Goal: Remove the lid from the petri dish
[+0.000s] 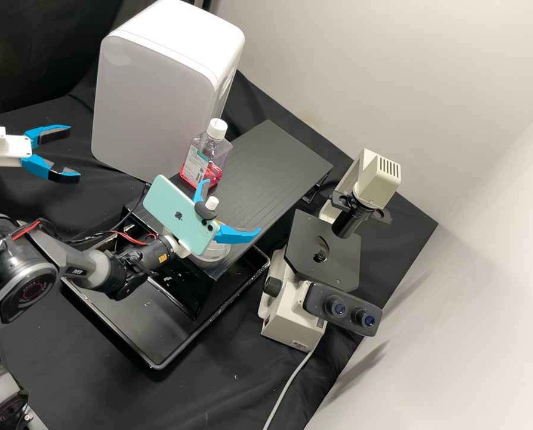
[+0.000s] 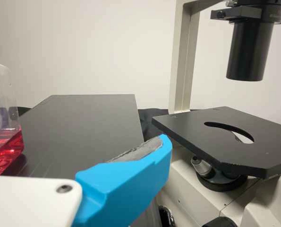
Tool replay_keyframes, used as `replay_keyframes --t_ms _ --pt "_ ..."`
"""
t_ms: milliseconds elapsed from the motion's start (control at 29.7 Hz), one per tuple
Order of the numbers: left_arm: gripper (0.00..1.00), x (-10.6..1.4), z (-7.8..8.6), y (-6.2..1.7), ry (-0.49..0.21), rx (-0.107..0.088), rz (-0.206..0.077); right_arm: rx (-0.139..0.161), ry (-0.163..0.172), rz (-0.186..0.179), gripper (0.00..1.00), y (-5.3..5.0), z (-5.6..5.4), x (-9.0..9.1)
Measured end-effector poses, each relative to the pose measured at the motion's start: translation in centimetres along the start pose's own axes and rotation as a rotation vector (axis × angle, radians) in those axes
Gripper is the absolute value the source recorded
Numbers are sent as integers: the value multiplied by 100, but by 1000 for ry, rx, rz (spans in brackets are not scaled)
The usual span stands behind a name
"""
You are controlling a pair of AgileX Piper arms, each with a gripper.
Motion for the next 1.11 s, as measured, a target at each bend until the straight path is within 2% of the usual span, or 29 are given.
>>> replay_keyframes --t_ms 67,370,471,808,1111 --pt "100 -11 19 -16 -13 4 -10 0 0 0 100 0 0 0" --pt "100 -33 38 -44 -22 0 -23 0 0 0 100 0 0 0" --pt "100 -61 62 -62 -39 5 -34 0 0 0 100 0 0 0" --pt "100 -109 129 -69 -82 17 -42 0 0 0 100 0 0 0" --pt "100 -167 198 -117 -112 18 -62 0 0 0 100 0 0 0"
